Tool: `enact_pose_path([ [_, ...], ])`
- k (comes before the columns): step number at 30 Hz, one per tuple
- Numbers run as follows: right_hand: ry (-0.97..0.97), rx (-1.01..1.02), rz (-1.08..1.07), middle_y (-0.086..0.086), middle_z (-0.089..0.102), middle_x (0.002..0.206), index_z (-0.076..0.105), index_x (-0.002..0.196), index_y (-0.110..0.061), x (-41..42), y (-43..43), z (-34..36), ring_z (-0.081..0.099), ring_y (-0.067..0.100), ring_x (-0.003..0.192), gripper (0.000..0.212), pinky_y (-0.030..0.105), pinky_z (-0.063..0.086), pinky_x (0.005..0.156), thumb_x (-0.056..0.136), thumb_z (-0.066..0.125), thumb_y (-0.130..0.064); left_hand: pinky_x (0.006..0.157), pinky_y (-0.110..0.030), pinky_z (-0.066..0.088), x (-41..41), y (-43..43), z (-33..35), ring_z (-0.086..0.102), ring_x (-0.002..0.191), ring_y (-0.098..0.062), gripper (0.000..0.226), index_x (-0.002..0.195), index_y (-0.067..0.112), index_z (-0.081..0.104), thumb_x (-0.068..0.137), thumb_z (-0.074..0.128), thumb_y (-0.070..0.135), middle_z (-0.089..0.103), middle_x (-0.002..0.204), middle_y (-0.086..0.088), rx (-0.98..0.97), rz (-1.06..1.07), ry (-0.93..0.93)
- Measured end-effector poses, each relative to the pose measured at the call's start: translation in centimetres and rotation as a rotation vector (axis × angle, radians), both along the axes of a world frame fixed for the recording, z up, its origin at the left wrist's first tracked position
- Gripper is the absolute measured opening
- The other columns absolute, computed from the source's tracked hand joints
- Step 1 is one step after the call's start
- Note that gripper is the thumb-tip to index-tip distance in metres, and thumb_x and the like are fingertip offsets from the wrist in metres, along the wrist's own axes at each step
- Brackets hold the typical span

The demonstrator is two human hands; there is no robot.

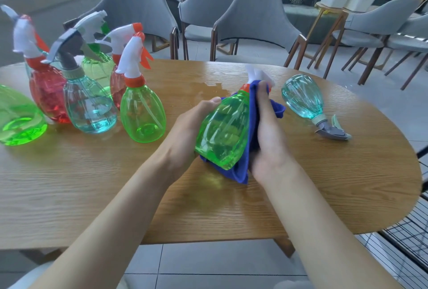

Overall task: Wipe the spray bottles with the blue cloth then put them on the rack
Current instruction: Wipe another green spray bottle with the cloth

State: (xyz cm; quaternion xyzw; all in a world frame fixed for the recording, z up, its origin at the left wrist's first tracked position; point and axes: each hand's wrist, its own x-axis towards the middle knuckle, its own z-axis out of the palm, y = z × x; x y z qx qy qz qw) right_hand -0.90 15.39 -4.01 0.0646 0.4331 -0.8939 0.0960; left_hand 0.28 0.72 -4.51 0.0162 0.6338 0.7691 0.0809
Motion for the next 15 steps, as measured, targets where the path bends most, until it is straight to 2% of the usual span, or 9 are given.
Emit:
enact_pose_path([
  [2, -0.01, -0.051, -0.012, 0.023, 0.067, 0.138, 0.062, 0.142, -0.002, -0.2, 0.0, -0.2, 0.067, 0.042, 0.125, 0.101, 0.061, 0.05, 0.11, 0.074, 0.077, -0.075, 0.113, -0.04, 0.048, 0.1, 0.2, 0.0, 0.065, 0.129, -0.005, 0.023, 0.106, 0.044, 0.079, 0.095, 0.06, 0.051, 0.071, 0.134, 0.019, -0.034, 0.018, 0.024],
  [3, -0.019, -0.066, -0.005, 0.023, 0.066, 0.139, 0.063, 0.14, -0.001, -0.3, -0.1, -0.2, 0.067, 0.042, 0.126, 0.099, 0.061, 0.049, 0.11, 0.075, 0.078, -0.075, 0.116, -0.041, 0.046, 0.0, 0.4, -0.1, 0.064, 0.131, -0.007, 0.023, 0.105, 0.043, 0.079, 0.094, 0.06, 0.05, 0.07, 0.137, 0.018, -0.02, 0.029, 0.021],
  [5, -0.032, -0.056, 0.02, 0.021, 0.072, 0.13, 0.071, 0.126, -0.004, -0.1, -0.1, -0.3, 0.072, 0.039, 0.117, 0.074, 0.058, 0.054, 0.106, 0.087, 0.073, -0.067, 0.114, -0.042, 0.049, -0.2, 0.6, -0.4, 0.067, 0.129, -0.013, 0.024, 0.117, 0.036, 0.074, 0.1, 0.06, 0.046, 0.07, 0.14, 0.008, 0.067, 0.086, -0.008],
  [7, -0.019, -0.064, 0.049, 0.017, 0.077, 0.12, 0.075, 0.119, -0.009, 0.2, -0.5, -0.3, 0.076, 0.034, 0.106, 0.049, 0.051, 0.06, 0.096, 0.098, 0.066, -0.052, 0.106, -0.041, 0.052, -0.6, 0.6, -0.5, 0.067, 0.129, -0.021, 0.044, 0.14, 0.024, 0.066, 0.101, 0.06, 0.044, 0.066, 0.146, -0.006, 0.2, 0.136, -0.059],
  [8, -0.002, -0.059, 0.064, 0.016, 0.077, 0.118, 0.075, 0.12, -0.009, 0.4, -0.7, -0.4, 0.077, 0.033, 0.103, 0.043, 0.049, 0.061, 0.094, 0.1, 0.065, -0.046, 0.101, -0.04, 0.053, -0.7, 0.5, -0.4, 0.067, 0.126, -0.024, 0.054, 0.147, 0.016, 0.061, 0.101, 0.06, 0.044, 0.066, 0.145, -0.012, 0.28, 0.165, -0.079],
  [10, 0.036, -0.024, 0.087, 0.019, 0.075, 0.123, 0.072, 0.127, -0.005, 0.6, -1.3, -0.3, 0.074, 0.033, 0.106, 0.042, 0.052, 0.056, 0.098, 0.103, 0.063, -0.038, 0.093, -0.039, 0.054, -0.7, 0.3, 0.0, 0.071, 0.114, -0.027, 0.052, 0.145, 0.008, 0.063, 0.106, 0.054, 0.041, 0.072, 0.134, -0.018, 0.339, 0.226, -0.091],
  [12, 0.069, 0.02, 0.096, 0.025, 0.069, 0.133, 0.066, 0.136, -0.003, 0.7, -1.6, -0.4, 0.07, 0.04, 0.115, 0.048, 0.062, 0.048, 0.105, 0.101, 0.066, -0.036, 0.09, -0.039, 0.056, -0.5, 0.3, 0.3, 0.075, 0.105, -0.026, 0.048, 0.141, 0.01, 0.066, 0.109, 0.05, 0.041, 0.078, 0.119, -0.014, 0.337, 0.256, -0.086],
  [15, 0.1, 0.063, 0.112, 0.026, 0.067, 0.136, 0.065, 0.136, -0.004, 0.6, -1.9, -0.9, 0.064, 0.048, 0.126, 0.05, 0.072, 0.041, 0.11, 0.097, 0.073, -0.034, 0.096, -0.04, 0.058, -0.6, 0.2, 0.2, 0.077, 0.105, -0.023, 0.046, 0.138, 0.016, 0.069, 0.109, 0.048, 0.045, 0.08, 0.114, -0.007, 0.227, 0.29, -0.056],
])
